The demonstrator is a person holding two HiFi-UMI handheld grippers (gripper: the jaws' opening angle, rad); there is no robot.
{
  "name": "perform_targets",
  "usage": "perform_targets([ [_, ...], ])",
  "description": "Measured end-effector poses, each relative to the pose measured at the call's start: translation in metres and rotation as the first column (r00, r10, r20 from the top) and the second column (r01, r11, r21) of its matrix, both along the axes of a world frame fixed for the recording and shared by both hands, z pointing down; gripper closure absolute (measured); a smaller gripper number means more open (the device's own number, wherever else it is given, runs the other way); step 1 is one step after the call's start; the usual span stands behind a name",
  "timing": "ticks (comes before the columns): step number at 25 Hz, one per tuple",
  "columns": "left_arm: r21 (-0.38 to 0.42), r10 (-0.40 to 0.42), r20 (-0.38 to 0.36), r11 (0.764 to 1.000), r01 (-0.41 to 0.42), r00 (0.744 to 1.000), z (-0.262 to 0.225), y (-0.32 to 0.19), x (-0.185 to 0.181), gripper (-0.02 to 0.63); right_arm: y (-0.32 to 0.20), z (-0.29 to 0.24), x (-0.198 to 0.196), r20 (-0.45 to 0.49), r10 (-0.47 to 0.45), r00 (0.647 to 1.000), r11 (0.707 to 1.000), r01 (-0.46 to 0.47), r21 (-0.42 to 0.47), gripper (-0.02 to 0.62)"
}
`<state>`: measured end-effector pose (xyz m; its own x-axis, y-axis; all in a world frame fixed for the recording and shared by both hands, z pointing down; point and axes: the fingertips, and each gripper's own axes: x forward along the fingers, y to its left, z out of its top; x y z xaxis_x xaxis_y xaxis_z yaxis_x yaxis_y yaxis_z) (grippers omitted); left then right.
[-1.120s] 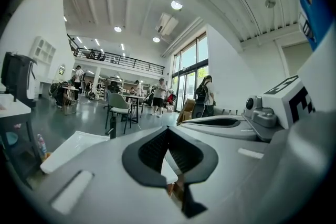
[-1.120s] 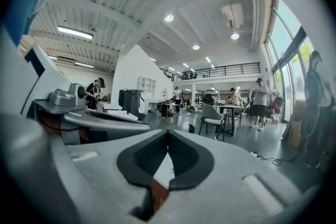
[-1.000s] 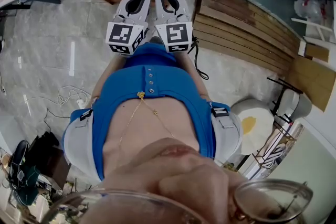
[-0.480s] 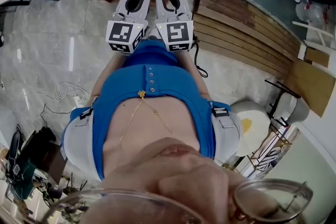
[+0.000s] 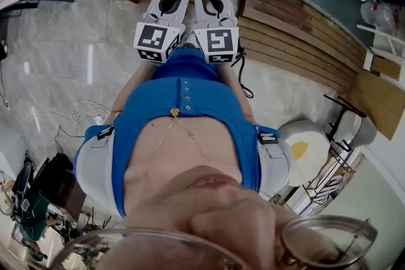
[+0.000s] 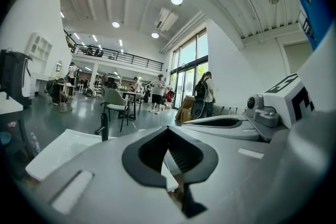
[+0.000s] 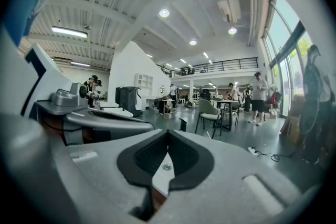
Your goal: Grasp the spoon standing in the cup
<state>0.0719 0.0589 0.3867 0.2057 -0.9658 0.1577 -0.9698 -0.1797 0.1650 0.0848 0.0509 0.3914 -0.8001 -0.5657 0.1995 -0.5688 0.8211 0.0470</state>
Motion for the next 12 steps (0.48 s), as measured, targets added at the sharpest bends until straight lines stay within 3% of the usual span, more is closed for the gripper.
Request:
perform_targets([
  [12, 0.018, 0.095, -0.010, 0.995, -0.095, 0.995, -0.003, -0.046, -0.056, 0.606, -0.047, -0.001, -0.051, -0.009, 0.101, 0.995, 0.995, -0.101, 0.013, 0.594],
])
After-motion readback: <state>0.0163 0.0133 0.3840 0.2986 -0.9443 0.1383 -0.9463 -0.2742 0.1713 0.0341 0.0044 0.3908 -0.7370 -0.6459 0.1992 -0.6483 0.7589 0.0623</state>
